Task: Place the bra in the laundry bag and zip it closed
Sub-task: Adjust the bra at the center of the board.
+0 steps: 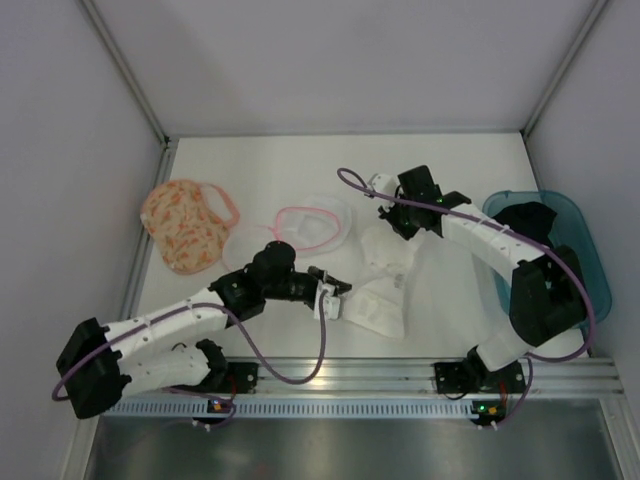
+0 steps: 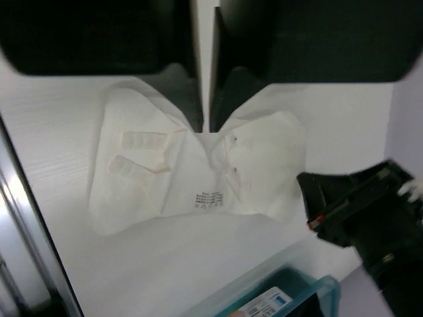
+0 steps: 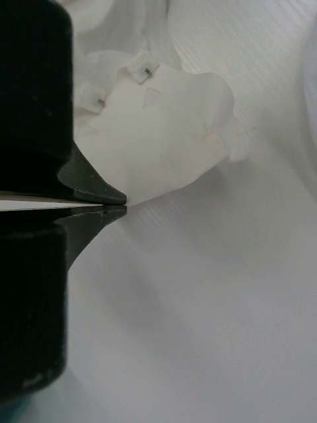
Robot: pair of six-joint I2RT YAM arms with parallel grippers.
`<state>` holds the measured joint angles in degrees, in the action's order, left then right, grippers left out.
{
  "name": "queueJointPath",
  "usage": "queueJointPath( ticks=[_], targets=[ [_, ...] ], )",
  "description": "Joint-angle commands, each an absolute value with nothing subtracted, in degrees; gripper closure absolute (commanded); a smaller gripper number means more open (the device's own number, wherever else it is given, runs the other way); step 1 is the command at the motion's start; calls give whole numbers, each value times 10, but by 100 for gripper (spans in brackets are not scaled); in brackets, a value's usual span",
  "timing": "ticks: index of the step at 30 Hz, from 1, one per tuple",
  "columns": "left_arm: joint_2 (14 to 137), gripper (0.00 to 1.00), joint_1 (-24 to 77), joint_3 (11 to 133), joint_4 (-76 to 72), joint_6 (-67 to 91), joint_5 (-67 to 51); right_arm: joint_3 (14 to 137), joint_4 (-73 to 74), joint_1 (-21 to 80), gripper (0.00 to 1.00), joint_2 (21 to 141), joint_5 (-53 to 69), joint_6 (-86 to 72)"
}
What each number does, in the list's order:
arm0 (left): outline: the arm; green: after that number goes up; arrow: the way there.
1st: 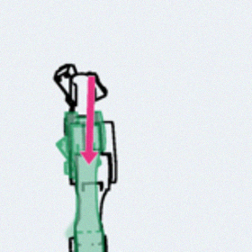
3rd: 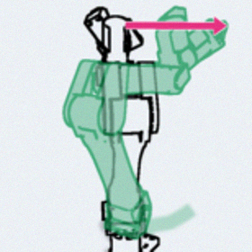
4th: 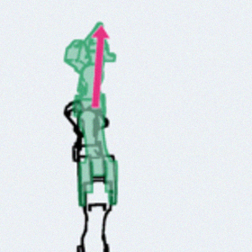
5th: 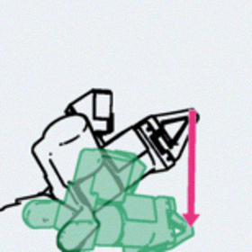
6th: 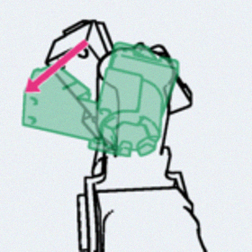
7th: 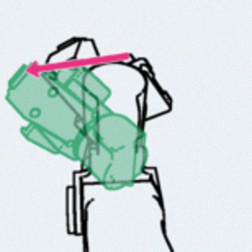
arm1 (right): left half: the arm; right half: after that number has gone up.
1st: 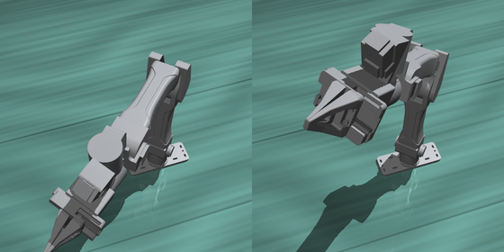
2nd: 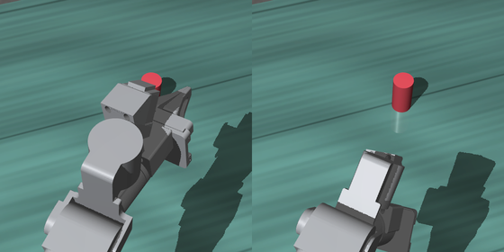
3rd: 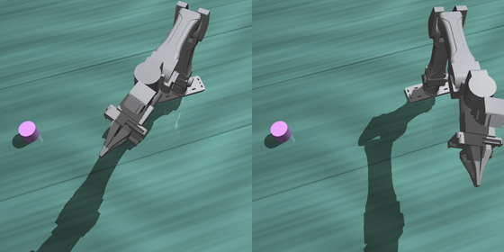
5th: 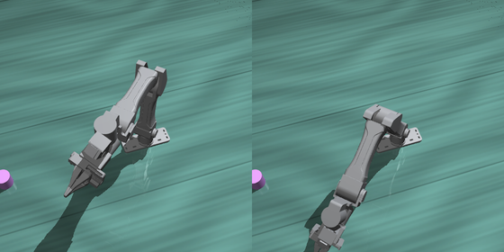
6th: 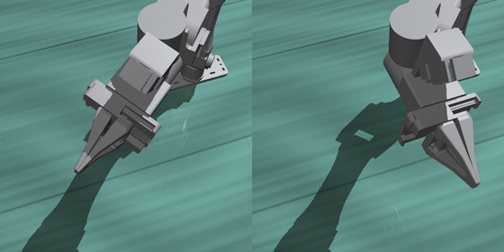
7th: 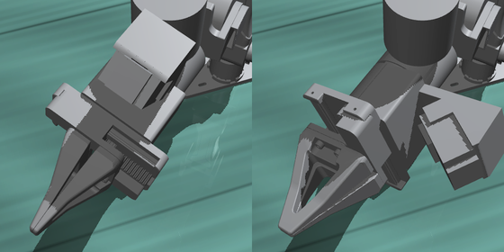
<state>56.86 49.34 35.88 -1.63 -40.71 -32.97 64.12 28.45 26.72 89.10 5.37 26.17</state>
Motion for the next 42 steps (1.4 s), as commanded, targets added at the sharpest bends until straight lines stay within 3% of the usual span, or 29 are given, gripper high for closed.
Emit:
queueJointPath(
  ticks=[1, 3, 13, 29, 35, 39, 42],
  targets=[
    [617, 95, 540, 361, -59, -669, -308, 679, 308, 260, 100, 898, 90, 244],
    [674, 100, 570, 365, -100, -703, -295, 685, 316, 260, 100, 899, 93, 241],
    [917, 100, 614, 468, -261, -707, -243, 700, 333, 260, 100, 899, 90, 239],
    [1098, 100, 606, 542, -272, -689, -216, 708, 358, 260, 100, 870, 101, 226],
    [1131, 100, 576, 581, -272, -708, -206, 699, 364, 260, 100, 852, 104, 223],
    [1052, 100, 573, 577, -269, -701, -230, 693, 350, 260, 100, 839, 84, 228],
    [969, 91, 588, 563, -226, -703, -240, 695, 334, 260, 100, 833, 50, 235]
  ],
)
